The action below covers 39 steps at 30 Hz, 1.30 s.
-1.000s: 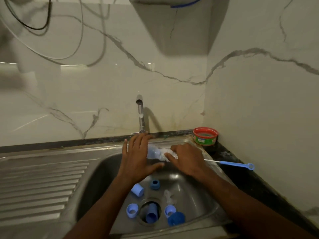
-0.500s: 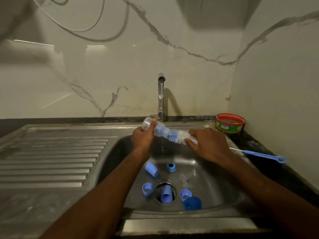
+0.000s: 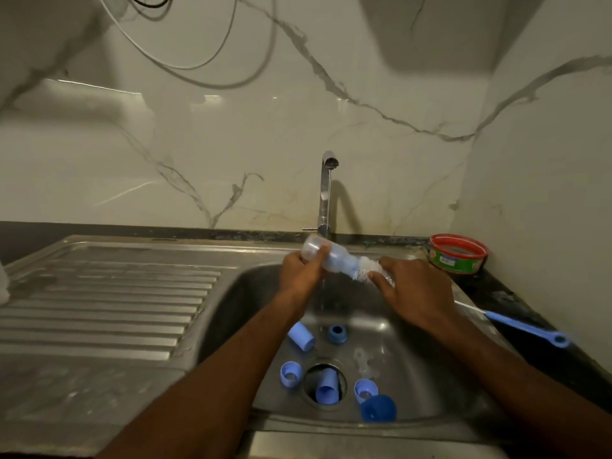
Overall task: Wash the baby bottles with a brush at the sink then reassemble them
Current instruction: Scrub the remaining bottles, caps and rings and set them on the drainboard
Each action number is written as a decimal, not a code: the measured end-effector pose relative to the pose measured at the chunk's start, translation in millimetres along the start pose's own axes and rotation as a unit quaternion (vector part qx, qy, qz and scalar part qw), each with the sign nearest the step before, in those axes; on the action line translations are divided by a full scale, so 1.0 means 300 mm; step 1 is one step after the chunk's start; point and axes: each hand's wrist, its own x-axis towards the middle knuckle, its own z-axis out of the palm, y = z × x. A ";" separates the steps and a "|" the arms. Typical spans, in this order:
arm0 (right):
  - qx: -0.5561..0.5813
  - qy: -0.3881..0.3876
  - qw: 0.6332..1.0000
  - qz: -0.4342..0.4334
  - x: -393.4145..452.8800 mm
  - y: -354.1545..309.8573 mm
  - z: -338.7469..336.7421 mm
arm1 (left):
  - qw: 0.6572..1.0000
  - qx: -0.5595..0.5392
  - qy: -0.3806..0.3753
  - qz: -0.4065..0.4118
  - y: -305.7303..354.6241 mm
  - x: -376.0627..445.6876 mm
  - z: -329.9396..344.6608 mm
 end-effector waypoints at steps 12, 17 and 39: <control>0.000 -0.001 1.000 -0.004 -0.008 -0.024 -0.004 | 1.000 -0.018 0.015 -0.004 -0.025 0.018 -0.023; 0.015 0.003 1.000 0.006 -0.005 0.004 -0.009 | 0.999 -0.033 -0.014 0.016 0.009 0.024 -0.022; 0.001 -0.011 1.000 -0.013 -0.010 -0.024 0.022 | 0.997 0.066 0.029 0.033 -0.029 -0.002 0.008</control>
